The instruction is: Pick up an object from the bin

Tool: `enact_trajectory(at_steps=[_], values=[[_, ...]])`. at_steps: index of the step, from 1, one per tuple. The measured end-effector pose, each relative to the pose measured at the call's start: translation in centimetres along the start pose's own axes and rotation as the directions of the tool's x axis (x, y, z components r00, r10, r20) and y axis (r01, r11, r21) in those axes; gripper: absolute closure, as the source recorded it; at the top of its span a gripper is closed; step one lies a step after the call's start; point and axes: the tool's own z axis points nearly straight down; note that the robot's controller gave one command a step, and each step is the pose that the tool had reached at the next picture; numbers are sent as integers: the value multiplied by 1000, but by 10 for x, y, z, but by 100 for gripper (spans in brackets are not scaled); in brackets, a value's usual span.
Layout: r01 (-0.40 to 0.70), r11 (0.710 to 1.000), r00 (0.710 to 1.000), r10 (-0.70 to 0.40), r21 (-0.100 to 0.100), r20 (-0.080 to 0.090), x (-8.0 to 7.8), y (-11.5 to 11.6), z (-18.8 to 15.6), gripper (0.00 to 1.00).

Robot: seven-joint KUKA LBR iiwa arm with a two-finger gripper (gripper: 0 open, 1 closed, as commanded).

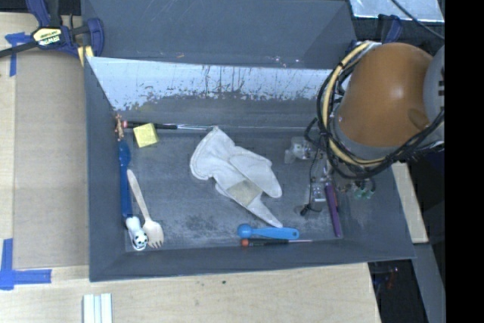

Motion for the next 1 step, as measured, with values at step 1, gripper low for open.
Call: enact_trajectory(at_steps=[1], values=[[1, 1000, 1000, -1, 0, 8, -2, 0, -4, 0]])
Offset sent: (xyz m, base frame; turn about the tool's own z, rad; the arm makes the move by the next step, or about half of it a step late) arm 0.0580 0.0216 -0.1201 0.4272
